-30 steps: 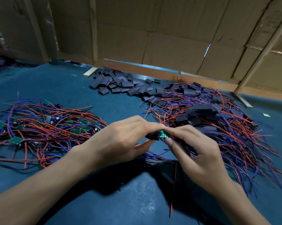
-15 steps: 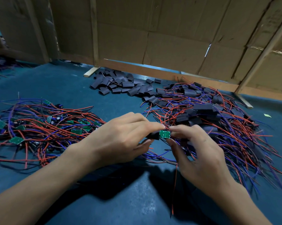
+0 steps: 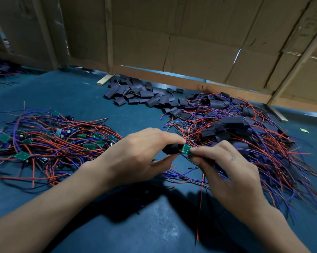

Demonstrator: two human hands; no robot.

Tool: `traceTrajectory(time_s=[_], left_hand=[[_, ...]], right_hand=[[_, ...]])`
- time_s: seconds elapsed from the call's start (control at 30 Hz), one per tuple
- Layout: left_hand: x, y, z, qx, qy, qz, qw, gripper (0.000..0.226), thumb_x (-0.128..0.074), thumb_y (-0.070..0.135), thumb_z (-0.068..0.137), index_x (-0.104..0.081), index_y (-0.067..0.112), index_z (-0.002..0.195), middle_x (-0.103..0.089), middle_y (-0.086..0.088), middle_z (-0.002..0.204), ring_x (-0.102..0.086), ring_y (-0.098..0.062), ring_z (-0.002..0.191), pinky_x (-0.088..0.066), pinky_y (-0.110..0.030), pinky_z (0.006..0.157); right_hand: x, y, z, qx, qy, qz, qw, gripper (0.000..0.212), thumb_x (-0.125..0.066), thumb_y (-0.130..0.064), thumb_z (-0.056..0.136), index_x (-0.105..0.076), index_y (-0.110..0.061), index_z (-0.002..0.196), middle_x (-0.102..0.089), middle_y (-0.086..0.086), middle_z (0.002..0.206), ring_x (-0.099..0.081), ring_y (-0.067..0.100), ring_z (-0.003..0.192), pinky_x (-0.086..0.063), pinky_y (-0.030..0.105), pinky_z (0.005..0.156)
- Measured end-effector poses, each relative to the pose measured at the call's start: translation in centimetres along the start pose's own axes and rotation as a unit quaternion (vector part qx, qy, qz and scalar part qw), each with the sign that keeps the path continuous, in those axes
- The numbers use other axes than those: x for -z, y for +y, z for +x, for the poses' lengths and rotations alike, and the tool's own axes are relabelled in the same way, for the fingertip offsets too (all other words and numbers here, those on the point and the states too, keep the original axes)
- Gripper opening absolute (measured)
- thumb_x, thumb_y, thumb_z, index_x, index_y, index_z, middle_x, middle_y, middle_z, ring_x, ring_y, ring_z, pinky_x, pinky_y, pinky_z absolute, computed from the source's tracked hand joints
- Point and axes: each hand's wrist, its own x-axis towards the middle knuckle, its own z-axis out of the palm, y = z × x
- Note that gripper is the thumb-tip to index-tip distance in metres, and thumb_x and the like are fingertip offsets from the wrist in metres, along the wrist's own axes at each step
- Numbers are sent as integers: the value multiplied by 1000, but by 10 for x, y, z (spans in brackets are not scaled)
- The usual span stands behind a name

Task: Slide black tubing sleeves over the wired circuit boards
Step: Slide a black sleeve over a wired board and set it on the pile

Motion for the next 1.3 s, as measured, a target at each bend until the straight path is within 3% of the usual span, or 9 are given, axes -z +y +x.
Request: traceTrajectory(time_s=[0.23, 0.43, 0.57, 0.7, 0.83, 0.97, 1.07, 1.17, 1.3], left_hand=[[0, 0, 0, 23, -5, -19, 1000, 39, -74, 6, 87, -63, -3, 123, -70, -7, 114, -70, -22, 97, -55, -37, 88], [0, -1, -2, 39, -29, -42, 998, 47, -75, 11, 86, -58, 2, 129, -67, -4, 124, -70, -23, 102, -56, -39, 88], [-1, -1, -3, 88, -65, -124, 986, 55, -70, 23, 92, -39, 22, 138, -66, 13, 130, -63, -6, 118, -48, -26, 101], [-2, -1, -4, 111, -80, -166, 977, 58, -66, 25, 97, -31, 24, 143, -66, 17, 130, -59, 0, 116, -44, -22, 102], [-7, 3, -2, 124, -84, -191, 970, 56, -63, 19, 98, -29, 27, 143, -65, 16, 132, -60, 3, 114, -45, -23, 102], [-9, 5, -1, 138, -66, -198, 968, 53, -61, 16, 98, -33, 28, 141, -64, 8, 135, -54, 12, 123, -38, -8, 102], [-2, -1, 1, 120, -94, -160, 975, 70, -65, 27, 96, -22, 24, 151, -47, 2, 153, -40, 3, 140, -26, -11, 113], [16, -25, -1, 114, -108, -17, 987, 76, -51, 52, 98, -16, 21, 157, -29, 1, 162, -31, -11, 148, -21, -25, 121], [49, -70, -20, 183, -233, 90, 951, 54, -44, 56, 96, -47, 32, 145, -54, 11, 138, -42, -10, 131, -32, -27, 111]], right_hand=[[-2, 2, -1, 46, 25, -21, 998, 13, -72, 3, 87, -76, 3, 100, -72, 7, 98, -62, 30, 79, -49, 32, 75], [0, 2, -2, -1, 15, 28, 999, 14, -72, -3, 88, -75, -1, 102, -71, 5, 98, -64, 23, 85, -47, 27, 79], [1, 1, -2, -36, -12, 75, 996, 14, -69, -7, 89, -76, -3, 102, -70, 1, 99, -65, 23, 89, -48, 29, 78], [2, 3, -1, -15, -28, 57, 998, 13, -71, -7, 89, -76, -4, 101, -69, 3, 98, -64, 25, 89, -49, 32, 78], [-3, 3, -3, -20, -7, 55, 998, 12, -73, -6, 87, -75, -3, 98, -71, 1, 97, -66, 24, 88, -51, 35, 78], [-7, 2, -5, -42, -3, 75, 996, 9, -71, -2, 88, -75, -2, 95, -73, -1, 98, -68, 22, 89, -53, 39, 77], [-4, 5, -5, -40, 15, 51, 998, 10, -66, -3, 92, -76, -2, 96, -74, 0, 100, -69, 19, 90, -53, 35, 79], [12, 19, -2, -49, 109, -25, 992, 11, -65, -8, 97, -74, -5, 103, -72, -1, 104, -68, 20, 93, -49, 29, 86], [43, 54, -5, -90, 208, -161, 960, 14, -64, -8, 100, -73, -6, 110, -68, 0, 107, -64, 18, 98, -48, 30, 93]])
